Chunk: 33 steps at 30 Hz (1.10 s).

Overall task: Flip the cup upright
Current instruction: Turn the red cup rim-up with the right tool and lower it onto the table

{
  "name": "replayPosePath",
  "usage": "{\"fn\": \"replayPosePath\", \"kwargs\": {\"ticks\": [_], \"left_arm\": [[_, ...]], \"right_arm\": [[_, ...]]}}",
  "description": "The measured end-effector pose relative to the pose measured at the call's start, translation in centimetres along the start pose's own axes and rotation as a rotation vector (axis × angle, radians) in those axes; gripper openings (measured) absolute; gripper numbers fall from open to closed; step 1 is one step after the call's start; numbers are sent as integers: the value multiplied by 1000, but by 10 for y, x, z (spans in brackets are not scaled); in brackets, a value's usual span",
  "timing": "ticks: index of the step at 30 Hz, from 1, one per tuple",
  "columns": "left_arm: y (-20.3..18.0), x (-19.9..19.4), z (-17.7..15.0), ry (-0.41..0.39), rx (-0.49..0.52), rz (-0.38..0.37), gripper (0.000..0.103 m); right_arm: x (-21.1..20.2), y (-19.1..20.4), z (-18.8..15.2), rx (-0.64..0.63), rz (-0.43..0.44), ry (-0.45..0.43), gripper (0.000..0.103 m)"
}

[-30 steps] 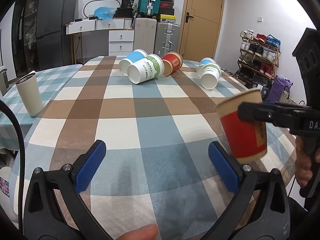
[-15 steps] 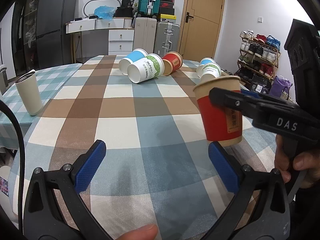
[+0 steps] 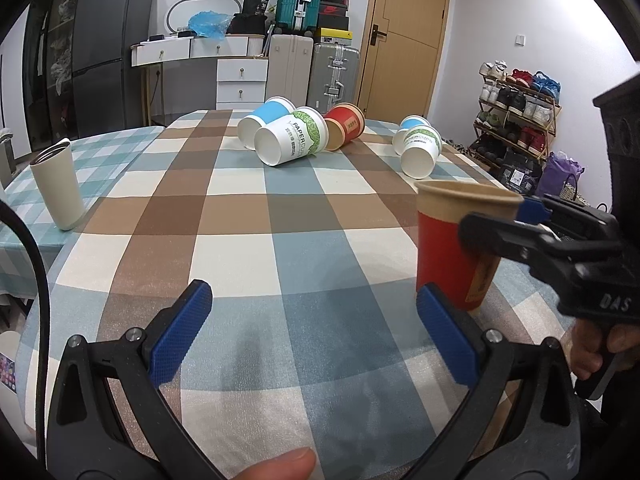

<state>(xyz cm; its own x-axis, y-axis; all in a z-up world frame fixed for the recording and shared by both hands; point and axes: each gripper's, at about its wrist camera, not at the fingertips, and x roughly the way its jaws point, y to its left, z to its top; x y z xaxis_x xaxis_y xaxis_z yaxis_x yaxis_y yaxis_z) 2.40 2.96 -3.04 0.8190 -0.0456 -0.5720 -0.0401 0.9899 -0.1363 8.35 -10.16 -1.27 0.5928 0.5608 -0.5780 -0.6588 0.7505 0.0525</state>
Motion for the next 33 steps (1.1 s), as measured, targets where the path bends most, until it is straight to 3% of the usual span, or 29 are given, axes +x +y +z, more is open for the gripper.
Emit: {"fn": "replayPosePath", "kwargs": {"ticks": [9, 19, 25, 27, 31, 33], "left_arm": [[0, 0, 0, -2, 0, 0, 102], [0, 1, 0, -2, -1, -1, 102], [0, 1, 0, -3, 1, 1, 102], [0, 0, -1, -4, 1, 2, 102], [-2, 0, -1, -14, 1, 3, 102], [-3, -1, -1, -26, -1, -2, 102]], "right_arm": [[-15, 18, -19, -121, -44, -16, 62], [0, 11, -12, -77, -119, -58, 62], [1, 9, -13, -84, -117, -44, 66], [-1, 9, -15, -86, -111, -49, 70], [-10, 6, -17, -76, -94, -82, 89], [-14, 4, -17, -67, -86, -95, 91]]}}
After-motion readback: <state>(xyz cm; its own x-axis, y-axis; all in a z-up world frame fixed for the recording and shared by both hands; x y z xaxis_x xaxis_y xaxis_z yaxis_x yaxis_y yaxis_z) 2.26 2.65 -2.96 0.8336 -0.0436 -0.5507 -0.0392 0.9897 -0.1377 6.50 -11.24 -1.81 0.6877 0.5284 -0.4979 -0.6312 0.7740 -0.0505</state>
